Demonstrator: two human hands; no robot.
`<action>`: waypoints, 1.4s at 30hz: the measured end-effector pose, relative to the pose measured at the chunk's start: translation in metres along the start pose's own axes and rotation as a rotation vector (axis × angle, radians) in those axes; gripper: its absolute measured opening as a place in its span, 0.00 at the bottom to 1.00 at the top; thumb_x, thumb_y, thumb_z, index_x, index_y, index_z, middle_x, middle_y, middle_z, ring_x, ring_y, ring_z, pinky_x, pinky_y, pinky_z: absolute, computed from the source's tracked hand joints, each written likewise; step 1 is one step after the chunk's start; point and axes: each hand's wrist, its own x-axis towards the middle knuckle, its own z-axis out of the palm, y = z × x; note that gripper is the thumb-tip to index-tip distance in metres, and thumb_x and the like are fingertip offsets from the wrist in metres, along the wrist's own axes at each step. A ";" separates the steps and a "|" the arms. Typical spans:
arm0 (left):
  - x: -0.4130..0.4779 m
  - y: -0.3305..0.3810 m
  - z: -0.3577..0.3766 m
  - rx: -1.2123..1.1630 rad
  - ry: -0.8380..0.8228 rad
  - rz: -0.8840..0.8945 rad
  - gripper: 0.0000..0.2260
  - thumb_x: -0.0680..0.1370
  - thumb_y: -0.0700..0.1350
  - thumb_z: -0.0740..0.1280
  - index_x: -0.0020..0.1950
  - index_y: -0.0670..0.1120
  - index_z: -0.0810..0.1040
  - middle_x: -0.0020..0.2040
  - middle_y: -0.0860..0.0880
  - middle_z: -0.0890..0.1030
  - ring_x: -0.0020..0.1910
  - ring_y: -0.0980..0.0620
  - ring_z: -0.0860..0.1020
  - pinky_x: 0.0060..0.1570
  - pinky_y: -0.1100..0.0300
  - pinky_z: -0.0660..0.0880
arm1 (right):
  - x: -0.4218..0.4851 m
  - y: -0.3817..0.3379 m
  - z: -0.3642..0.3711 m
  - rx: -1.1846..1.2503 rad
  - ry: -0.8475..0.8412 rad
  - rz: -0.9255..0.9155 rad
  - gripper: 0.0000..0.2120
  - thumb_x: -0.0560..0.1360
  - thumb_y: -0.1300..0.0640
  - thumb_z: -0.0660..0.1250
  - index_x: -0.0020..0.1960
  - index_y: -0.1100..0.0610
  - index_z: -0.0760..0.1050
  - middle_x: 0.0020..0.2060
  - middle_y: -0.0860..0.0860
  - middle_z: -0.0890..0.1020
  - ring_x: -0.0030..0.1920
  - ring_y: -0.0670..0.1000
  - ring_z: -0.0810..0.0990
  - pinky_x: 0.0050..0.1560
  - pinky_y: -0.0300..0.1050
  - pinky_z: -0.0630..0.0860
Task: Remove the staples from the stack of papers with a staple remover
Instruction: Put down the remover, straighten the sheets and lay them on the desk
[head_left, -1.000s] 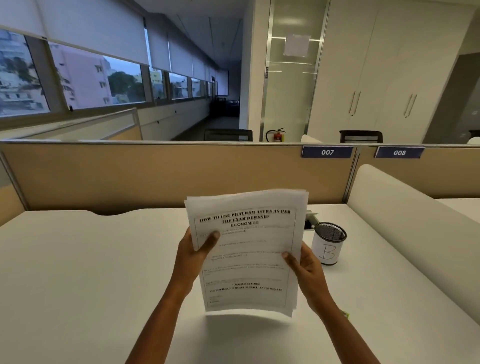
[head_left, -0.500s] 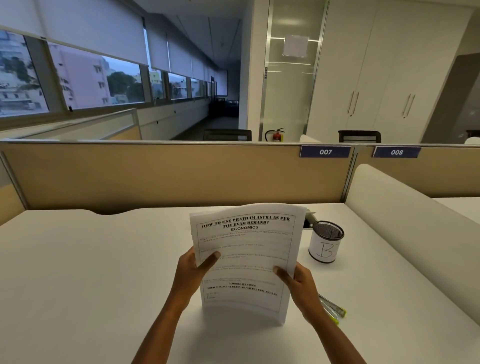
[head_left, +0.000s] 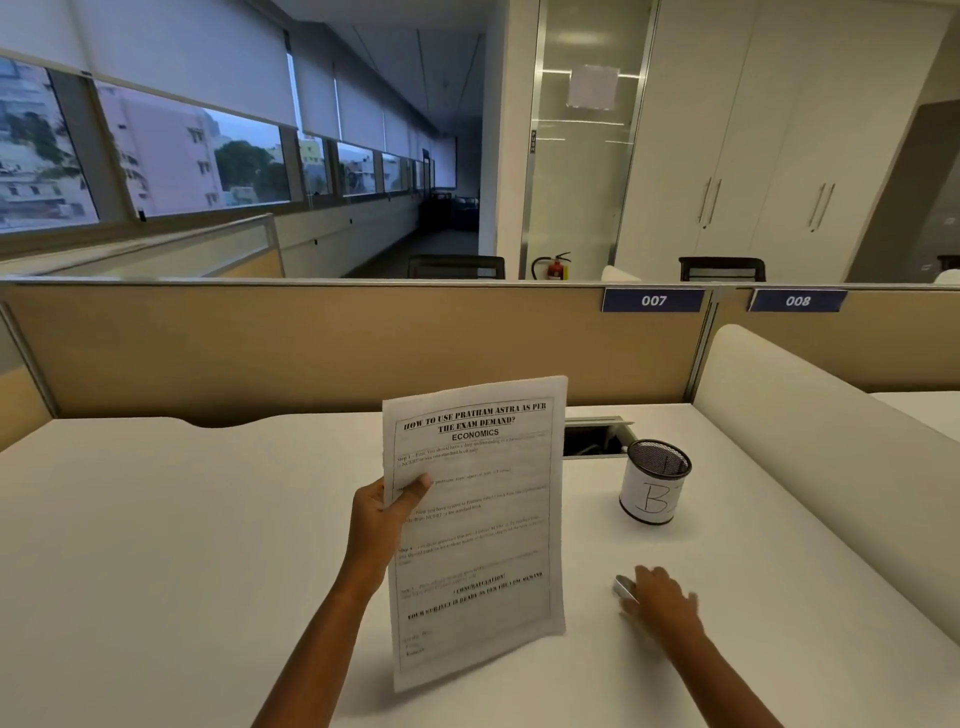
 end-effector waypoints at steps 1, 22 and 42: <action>0.001 0.000 -0.001 -0.007 -0.001 -0.003 0.04 0.72 0.41 0.66 0.40 0.49 0.78 0.38 0.48 0.81 0.31 0.52 0.82 0.26 0.65 0.78 | 0.002 0.005 0.002 -0.030 -0.017 -0.004 0.16 0.76 0.52 0.58 0.62 0.58 0.67 0.62 0.55 0.70 0.63 0.53 0.71 0.62 0.47 0.68; -0.002 0.006 0.000 -0.043 0.050 -0.057 0.02 0.72 0.43 0.66 0.41 0.49 0.77 0.39 0.46 0.82 0.35 0.45 0.82 0.28 0.58 0.81 | -0.029 -0.031 0.004 2.313 -0.323 0.453 0.08 0.74 0.58 0.64 0.42 0.63 0.74 0.33 0.60 0.84 0.33 0.54 0.83 0.28 0.44 0.82; 0.004 0.032 -0.007 0.059 -0.062 -0.032 0.02 0.72 0.43 0.66 0.41 0.50 0.77 0.38 0.47 0.82 0.29 0.52 0.82 0.25 0.64 0.78 | -0.039 -0.053 -0.061 2.158 -0.653 -0.180 0.25 0.54 0.61 0.80 0.49 0.65 0.81 0.46 0.61 0.85 0.36 0.53 0.85 0.30 0.40 0.81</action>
